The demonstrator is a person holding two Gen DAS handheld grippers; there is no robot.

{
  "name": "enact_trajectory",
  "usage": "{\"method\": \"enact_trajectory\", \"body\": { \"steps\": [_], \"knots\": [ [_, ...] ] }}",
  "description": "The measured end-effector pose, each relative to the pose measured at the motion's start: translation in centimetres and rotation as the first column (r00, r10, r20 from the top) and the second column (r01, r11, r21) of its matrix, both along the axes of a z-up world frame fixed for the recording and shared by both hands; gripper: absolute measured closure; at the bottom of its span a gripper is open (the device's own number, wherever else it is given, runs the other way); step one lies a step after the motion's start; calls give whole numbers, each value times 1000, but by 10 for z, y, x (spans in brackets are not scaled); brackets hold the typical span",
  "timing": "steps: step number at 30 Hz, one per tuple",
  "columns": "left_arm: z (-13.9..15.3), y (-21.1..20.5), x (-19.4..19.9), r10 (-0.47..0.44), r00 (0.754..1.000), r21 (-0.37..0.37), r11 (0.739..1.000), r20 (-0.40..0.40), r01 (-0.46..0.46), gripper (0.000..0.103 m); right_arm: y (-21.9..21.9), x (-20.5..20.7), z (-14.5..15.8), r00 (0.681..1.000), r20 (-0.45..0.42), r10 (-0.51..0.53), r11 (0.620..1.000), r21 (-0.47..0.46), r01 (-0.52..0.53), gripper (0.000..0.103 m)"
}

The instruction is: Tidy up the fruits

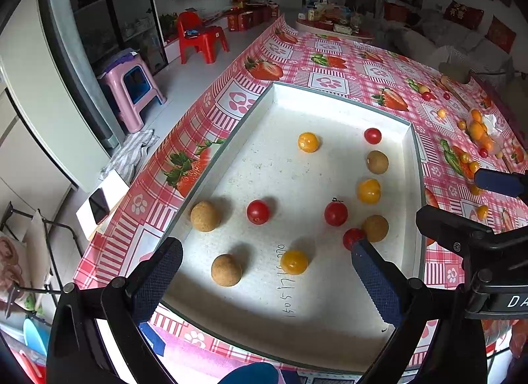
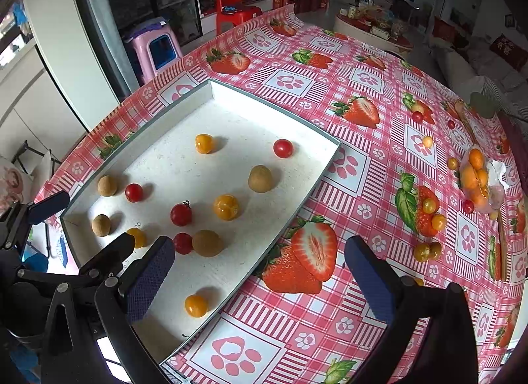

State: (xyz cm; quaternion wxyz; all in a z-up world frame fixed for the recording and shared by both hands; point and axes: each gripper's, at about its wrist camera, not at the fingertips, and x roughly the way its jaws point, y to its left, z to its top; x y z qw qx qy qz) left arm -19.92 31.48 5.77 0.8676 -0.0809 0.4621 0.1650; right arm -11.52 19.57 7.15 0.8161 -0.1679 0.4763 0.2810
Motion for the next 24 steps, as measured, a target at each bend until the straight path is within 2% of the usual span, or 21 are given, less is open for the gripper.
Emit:
{"method": "enact_trajectory", "body": {
  "steps": [9,24],
  "knots": [
    [1,2,-8,11,1000,-21,1000,-1,-11,0,0,-12,4,1000,14,-1,1000,9,1,0],
    [0,-1,-16,5,1000,-9,1000,6,-5,0,-2,-18,4,1000,13,-12,1000,13,12,0]
  ]
}}
